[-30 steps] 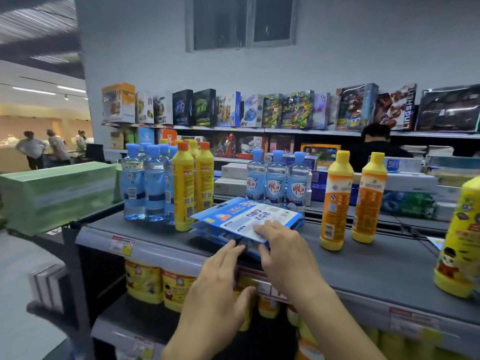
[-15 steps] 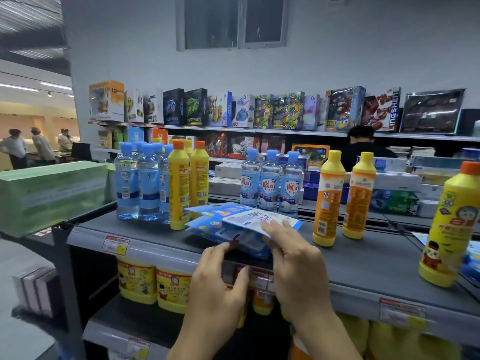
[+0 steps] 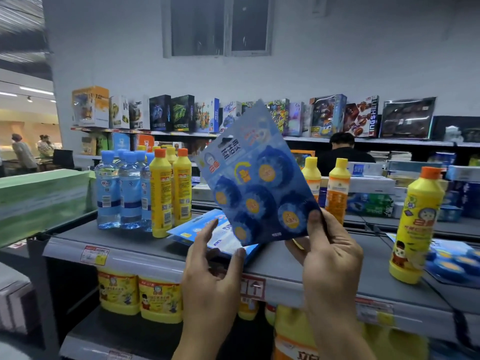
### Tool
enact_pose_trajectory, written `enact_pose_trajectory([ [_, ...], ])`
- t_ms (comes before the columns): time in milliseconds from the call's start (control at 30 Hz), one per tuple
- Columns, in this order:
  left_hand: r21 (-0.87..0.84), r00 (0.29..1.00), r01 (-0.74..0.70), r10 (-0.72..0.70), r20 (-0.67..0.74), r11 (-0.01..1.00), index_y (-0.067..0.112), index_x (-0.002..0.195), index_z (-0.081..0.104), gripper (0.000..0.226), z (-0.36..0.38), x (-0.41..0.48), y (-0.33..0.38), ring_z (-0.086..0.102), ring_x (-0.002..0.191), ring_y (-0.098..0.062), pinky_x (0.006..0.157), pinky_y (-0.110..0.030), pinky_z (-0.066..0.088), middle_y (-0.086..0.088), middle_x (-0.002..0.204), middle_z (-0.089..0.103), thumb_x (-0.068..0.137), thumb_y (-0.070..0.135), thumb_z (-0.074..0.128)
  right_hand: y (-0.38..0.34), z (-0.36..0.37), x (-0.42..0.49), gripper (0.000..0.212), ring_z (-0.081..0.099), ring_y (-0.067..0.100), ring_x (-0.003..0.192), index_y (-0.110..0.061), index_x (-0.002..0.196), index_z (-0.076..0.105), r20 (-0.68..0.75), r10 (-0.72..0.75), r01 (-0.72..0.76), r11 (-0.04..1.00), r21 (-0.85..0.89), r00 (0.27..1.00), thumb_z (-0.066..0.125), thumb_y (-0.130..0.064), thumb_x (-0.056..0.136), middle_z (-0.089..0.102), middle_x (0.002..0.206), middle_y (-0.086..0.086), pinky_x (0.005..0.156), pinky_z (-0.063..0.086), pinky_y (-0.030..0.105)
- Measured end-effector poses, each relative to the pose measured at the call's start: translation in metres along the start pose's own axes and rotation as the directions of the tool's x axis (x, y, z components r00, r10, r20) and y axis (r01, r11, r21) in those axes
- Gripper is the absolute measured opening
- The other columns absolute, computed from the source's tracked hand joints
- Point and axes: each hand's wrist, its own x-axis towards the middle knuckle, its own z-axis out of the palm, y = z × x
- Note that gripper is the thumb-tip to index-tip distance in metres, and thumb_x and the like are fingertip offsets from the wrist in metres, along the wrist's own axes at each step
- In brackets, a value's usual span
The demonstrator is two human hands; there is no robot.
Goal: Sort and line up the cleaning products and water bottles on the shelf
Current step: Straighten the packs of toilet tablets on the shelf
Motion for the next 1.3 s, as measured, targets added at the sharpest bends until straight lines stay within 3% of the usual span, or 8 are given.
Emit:
enact_pose_trajectory([
  [200,-0.136,0.996,-0.036,0.047,0.079,0.99,0.05,0.14,0.06,0.068,0.016,-0.008,0.003,0.073,0.113,-0.009,0.082,-0.016,0.058,0.01,0.13,0.073,0.086,0.02,0.088,-0.013,-0.024,0.002,0.025,0.081,0.031,0.095,-0.02,0.109,0.077,0.044,0.149,-0.152,0.983,0.099,0.988,0.053,-0.024,0.109,0.083,0.104,0.007,0.087,0.062,0.051],
  [400,-0.142,0.99,-0.027,0.046,0.131,0.99,0.051,0.141,0.058,0.064,0.035,-0.01,0.007,0.073,0.114,-0.015,0.095,-0.048,0.061,0.018,0.13,0.071,0.09,0.023,0.084,-0.026,-0.054,0.007,0.025,0.081,0.035,0.093,-0.017,0.107,0.076,0.075,0.185,-0.194,0.971,0.141,0.98,0.052,-0.023,0.11,0.083,0.102,0.008,0.078,0.067,0.052],
  [500,-0.224,0.99,0.002,0.029,0.135,0.974,0.046,0.135,0.063,0.062,0.054,-0.016,0.016,0.08,0.085,-0.005,0.085,-0.037,0.063,0.031,0.107,0.076,0.089,0.01,0.085,-0.037,-0.072,0.016,0.025,0.081,0.034,0.087,-0.017,0.105,0.077,0.081,0.139,-0.147,0.984,0.102,0.987,0.054,-0.025,0.106,0.082,0.102,0.012,0.073,0.068,0.05],
  [633,-0.148,0.993,-0.116,0.116,-0.009,0.982,0.041,0.134,0.066,0.061,0.092,-0.032,0.032,0.077,0.081,-0.003,0.071,-0.006,0.053,0.004,0.111,0.079,0.085,0.013,0.088,-0.053,-0.101,0.024,0.027,0.081,0.026,0.087,-0.028,0.124,0.072,0.0,-0.142,0.142,0.987,-0.076,0.99,0.058,-0.03,0.101,0.08,0.112,0.005,0.069,0.068,0.046],
  [800,-0.212,0.976,-0.219,0.216,-0.036,0.952,0.048,0.135,0.06,0.065,0.144,-0.05,0.065,0.078,0.085,-0.014,0.072,-0.026,0.064,0.002,0.121,0.074,0.086,0.014,0.086,-0.073,-0.164,0.048,0.023,0.08,0.024,0.083,-0.034,0.126,0.07,-0.026,-0.505,0.46,0.805,-0.375,0.863,0.06,-0.023,0.108,0.07,0.125,0.004,0.065,0.065,0.029],
  [867,-0.205,0.969,-0.247,0.246,-0.033,0.947,0.043,0.138,0.061,0.061,0.162,-0.057,0.08,0.078,0.09,-0.019,0.073,-0.03,0.066,0.003,0.123,0.071,0.089,0.019,0.087,-0.083,-0.188,0.056,0.03,0.078,0.021,0.084,-0.03,0.134,0.067,0.034,-0.516,0.464,0.737,-0.491,0.856,0.061,-0.029,0.104,0.068,0.123,0.006,0.07,0.064,0.03],
  [1000,-0.057,0.933,-0.36,0.361,0.012,0.931,0.034,0.143,0.06,0.061,0.195,-0.069,0.116,0.076,0.093,-0.02,0.082,-0.002,0.05,0.002,0.127,0.068,0.087,0.021,0.084,-0.102,-0.228,0.072,0.059,0.075,0.019,0.09,-0.022,0.136,0.06,0.077,-0.564,0.486,0.625,-0.611,0.822,0.087,-0.041,0.087,0.064,0.121,0.004,0.074,0.062,0.028],
  [1300,-0.036,0.848,-0.491,0.487,0.209,0.871,0.019,0.141,0.067,0.064,0.295,-0.118,0.168,0.068,0.088,0.0,0.081,-0.003,0.053,0.008,0.127,0.07,0.083,0.024,0.09,-0.139,-0.352,0.127,0.055,0.074,0.021,0.093,-0.017,0.129,0.071,-0.029,-0.65,0.351,0.447,-0.823,0.759,0.091,-0.034,0.08,0.071,0.119,0.003,0.083,0.062,0.036],
])
